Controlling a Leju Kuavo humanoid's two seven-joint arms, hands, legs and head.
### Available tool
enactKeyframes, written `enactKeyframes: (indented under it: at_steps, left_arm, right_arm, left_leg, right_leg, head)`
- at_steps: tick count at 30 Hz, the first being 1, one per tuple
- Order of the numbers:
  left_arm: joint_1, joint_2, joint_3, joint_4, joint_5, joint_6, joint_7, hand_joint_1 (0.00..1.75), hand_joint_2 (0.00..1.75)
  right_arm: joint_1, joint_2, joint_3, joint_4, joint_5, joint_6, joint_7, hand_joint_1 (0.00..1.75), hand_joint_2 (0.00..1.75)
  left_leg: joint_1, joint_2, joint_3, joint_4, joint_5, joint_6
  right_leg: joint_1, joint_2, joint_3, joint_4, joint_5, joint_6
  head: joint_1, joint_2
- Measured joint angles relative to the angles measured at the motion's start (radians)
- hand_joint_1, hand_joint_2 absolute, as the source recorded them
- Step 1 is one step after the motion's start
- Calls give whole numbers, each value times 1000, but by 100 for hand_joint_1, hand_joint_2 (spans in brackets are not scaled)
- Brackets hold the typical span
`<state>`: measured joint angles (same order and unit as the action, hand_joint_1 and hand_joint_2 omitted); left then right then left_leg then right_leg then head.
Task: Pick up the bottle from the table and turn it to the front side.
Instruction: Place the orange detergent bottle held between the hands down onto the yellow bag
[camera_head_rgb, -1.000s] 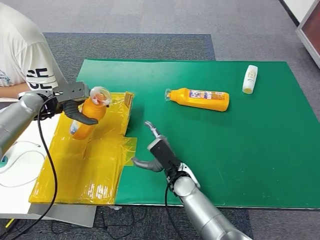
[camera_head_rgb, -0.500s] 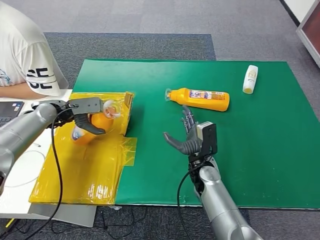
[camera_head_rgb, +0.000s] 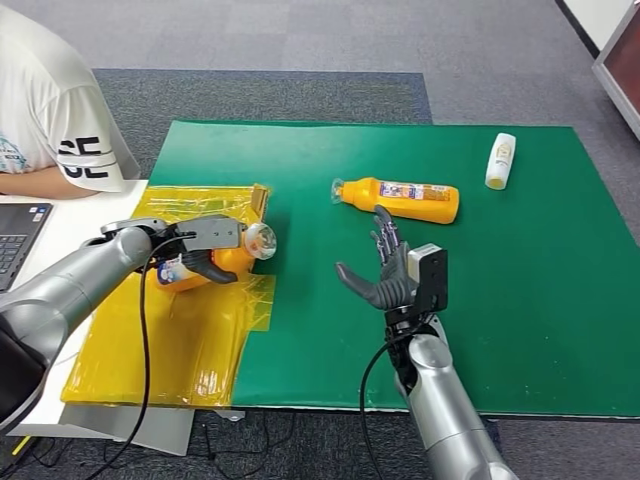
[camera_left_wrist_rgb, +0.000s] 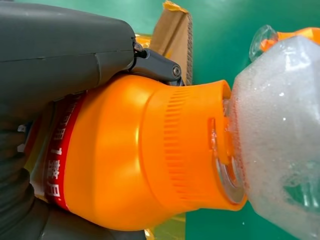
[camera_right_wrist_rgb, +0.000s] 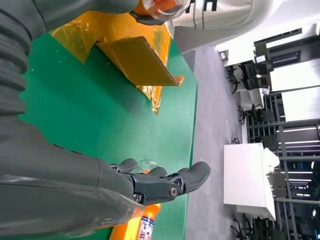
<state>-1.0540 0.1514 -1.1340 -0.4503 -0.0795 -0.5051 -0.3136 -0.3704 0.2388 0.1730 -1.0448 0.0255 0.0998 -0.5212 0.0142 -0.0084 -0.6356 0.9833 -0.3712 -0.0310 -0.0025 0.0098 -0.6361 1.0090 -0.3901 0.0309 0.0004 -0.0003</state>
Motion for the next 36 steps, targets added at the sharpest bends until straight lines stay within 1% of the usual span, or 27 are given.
enactKeyframes:
  at_steps: [5,6,9,10,17,26,29,31,33,34,36]
  left_arm:
    - [8,-25,-6,22,-7,17,0,175,175]
    - [9,-28,-7,26,-8,19,0,168,175]
    - [12,-38,-8,35,-11,25,-2,38,175]
    - [16,-41,-8,38,-10,27,-3,0,175]
    - [87,-65,-7,48,-12,44,-24,0,175]
    - [114,-68,-1,49,-30,88,-54,0,175]
    - [124,-68,6,47,-32,121,-60,0,175]
    - [137,-68,20,37,-38,176,-68,0,175]
    - [169,-66,51,2,-65,287,-78,0,175]
    - [198,-65,78,-33,-91,360,-88,0,175]
    - [286,-63,164,-154,-163,491,-116,0,175]
  right_arm:
    - [25,0,3,-30,17,2,11,0,175]
    - [29,0,4,-34,20,2,12,0,175]
    - [37,0,6,-42,30,2,17,0,175]
    - [40,0,8,-45,34,2,20,0,175]
    - [52,0,26,-53,56,2,37,0,175]
    - [61,0,29,-53,64,-3,46,0,175]
    - [64,-1,29,-55,66,-10,50,0,175]
    - [71,-2,28,-62,70,-20,52,0,175]
    - [88,-6,24,-84,72,-23,51,0,175]
    - [102,-10,20,-102,65,-9,45,0,175]
    - [136,-18,6,-155,30,58,26,0,175]
  left_leg:
    - [0,0,3,0,0,0]
    - [0,0,3,0,0,0]
    - [0,0,5,0,0,0]
    - [0,0,5,0,0,0]
    - [0,0,4,0,0,0]
    - [0,0,3,0,-1,0]
    - [0,0,3,0,-1,0]
    - [0,0,3,0,-1,0]
    - [-1,0,3,0,-1,1]
    - [-1,0,3,0,-1,1]
    - [-2,0,3,0,-3,2]
  right_leg:
    - [0,0,3,0,0,0]
    - [0,0,4,0,0,0]
    - [0,0,5,0,0,0]
    - [0,0,5,0,0,0]
    - [0,0,4,0,0,0]
    - [0,0,2,0,0,0]
    - [0,0,2,0,-1,0]
    - [0,0,2,0,0,0]
    - [-1,0,2,0,-1,0]
    - [-1,0,2,0,-1,1]
    - [-2,0,2,-1,-2,2]
  head:
    - [0,0]
    - [0,0]
    - [0,0]
    - [0,0]
    - [0,0]
    - [0,0]
    - [0,0]
    - [0,0]
    - [0,0]
    - [0,0]
    - [0,0]
